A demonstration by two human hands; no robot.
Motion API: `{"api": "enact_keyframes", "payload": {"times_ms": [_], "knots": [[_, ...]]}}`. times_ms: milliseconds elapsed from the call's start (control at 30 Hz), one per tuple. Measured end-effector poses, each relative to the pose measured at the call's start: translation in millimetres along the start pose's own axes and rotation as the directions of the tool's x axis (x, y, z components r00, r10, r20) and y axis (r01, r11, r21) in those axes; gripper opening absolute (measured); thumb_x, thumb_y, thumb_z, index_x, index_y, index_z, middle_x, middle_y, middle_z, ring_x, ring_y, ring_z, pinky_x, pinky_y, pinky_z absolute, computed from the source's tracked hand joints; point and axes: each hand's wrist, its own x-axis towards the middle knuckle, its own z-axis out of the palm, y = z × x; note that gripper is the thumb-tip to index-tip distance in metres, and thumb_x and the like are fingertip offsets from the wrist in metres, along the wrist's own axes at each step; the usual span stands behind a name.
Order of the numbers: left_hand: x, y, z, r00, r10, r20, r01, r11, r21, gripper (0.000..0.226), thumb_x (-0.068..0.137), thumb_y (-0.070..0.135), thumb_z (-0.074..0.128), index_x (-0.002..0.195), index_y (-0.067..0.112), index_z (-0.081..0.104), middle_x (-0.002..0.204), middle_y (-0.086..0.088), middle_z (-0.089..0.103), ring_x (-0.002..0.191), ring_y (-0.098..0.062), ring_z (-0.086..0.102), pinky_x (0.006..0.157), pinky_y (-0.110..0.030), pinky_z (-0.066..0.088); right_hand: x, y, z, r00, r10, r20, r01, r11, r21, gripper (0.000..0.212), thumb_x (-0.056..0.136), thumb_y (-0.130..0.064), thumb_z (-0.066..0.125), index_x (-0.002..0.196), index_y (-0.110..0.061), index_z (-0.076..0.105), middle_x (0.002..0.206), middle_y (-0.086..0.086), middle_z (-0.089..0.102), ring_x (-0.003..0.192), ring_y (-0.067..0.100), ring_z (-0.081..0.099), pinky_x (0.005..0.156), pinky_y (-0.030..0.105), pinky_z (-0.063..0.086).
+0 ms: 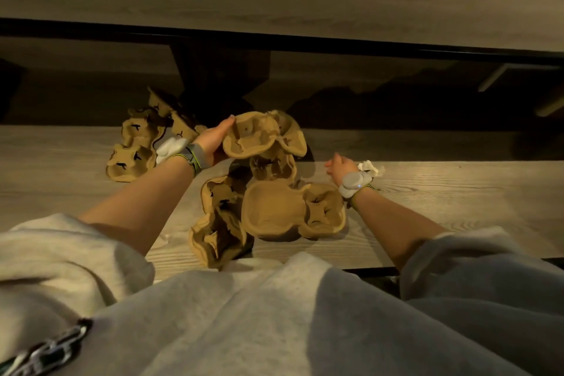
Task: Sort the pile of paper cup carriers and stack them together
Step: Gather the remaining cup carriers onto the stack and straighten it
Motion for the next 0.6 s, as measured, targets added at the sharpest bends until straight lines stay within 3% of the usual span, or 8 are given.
{"api": "enact_keyframes", "payload": {"times_ms": [100,167,300,400,500,600], "knots": [[-6,-6,-3,0.999,-0.009,0.046,0.007,0.999,0.043,0.031,0.092,0.052,0.048,0.097,0.025,0.062,0.089,-0.003,0.066,0.076,-0.015,0.063,0.067,-0.026,0.053,-8,-5,-7,0.994,0.026,0.110,-0.064,0.930,0.361,0.061,0.100,-0.046,0.021,0.109,-0.002,0.062,0.073,0.010,0.062,0.057,0.019,0.049,0.055,0.029,0.040],[-10,-11,-3,0.997,-0.007,0.071,0.004,0.999,0.038,0.028,0.093,0.051,0.046,0.098,0.027,0.060,0.092,-0.002,0.065,0.080,-0.015,0.062,0.074,-0.027,0.051,-12,-5,-10,0.972,0.016,0.234,-0.121,0.888,0.444,0.060,0.098,-0.054,0.022,0.107,-0.007,0.059,0.076,0.011,0.063,0.054,0.016,0.044,0.050,0.026,0.034],[-20,-20,-2,0.992,-0.022,0.122,0.019,0.999,0.028,0.037,0.093,0.051,0.045,0.109,0.022,0.061,0.098,-0.002,0.068,0.086,-0.015,0.065,0.073,-0.027,0.053,-13,-1,-9,0.946,-0.033,0.324,-0.113,0.900,0.421,0.056,0.091,-0.062,0.033,0.103,-0.015,0.060,0.085,0.007,0.069,0.064,0.016,0.050,0.059,0.026,0.037],[-26,-26,2,0.988,-0.034,0.154,0.028,0.999,0.043,0.036,0.094,0.052,0.043,0.101,0.023,0.063,0.099,-0.003,0.068,0.087,-0.016,0.064,0.077,-0.028,0.052,-15,-3,-10,0.944,-0.029,0.328,-0.099,0.925,0.367,0.045,0.089,-0.059,0.043,0.094,-0.018,0.061,0.073,0.000,0.068,0.061,0.014,0.052,0.058,0.026,0.037],[-27,-30,7,0.989,-0.029,0.148,0.019,0.997,0.068,0.039,0.094,0.051,0.044,0.108,0.020,0.062,0.104,-0.006,0.068,0.091,-0.019,0.064,0.084,-0.031,0.050,-13,-3,-10,0.953,-0.030,0.301,-0.087,0.926,0.367,0.031,0.086,-0.047,0.057,0.081,-0.017,0.061,0.052,-0.005,0.059,0.042,0.009,0.047,0.045,0.023,0.033],[-29,-37,12,0.990,-0.030,0.135,0.017,0.995,0.097,0.050,0.091,0.053,0.049,0.123,0.016,0.059,0.117,-0.012,0.066,0.102,-0.026,0.063,0.093,-0.039,0.049,-15,0,-12,0.965,-0.025,0.262,-0.073,0.931,0.359,0.026,0.086,-0.036,0.060,0.071,-0.015,0.058,0.056,0.002,0.048,0.038,0.012,0.038,0.037,0.020,0.026]]}}
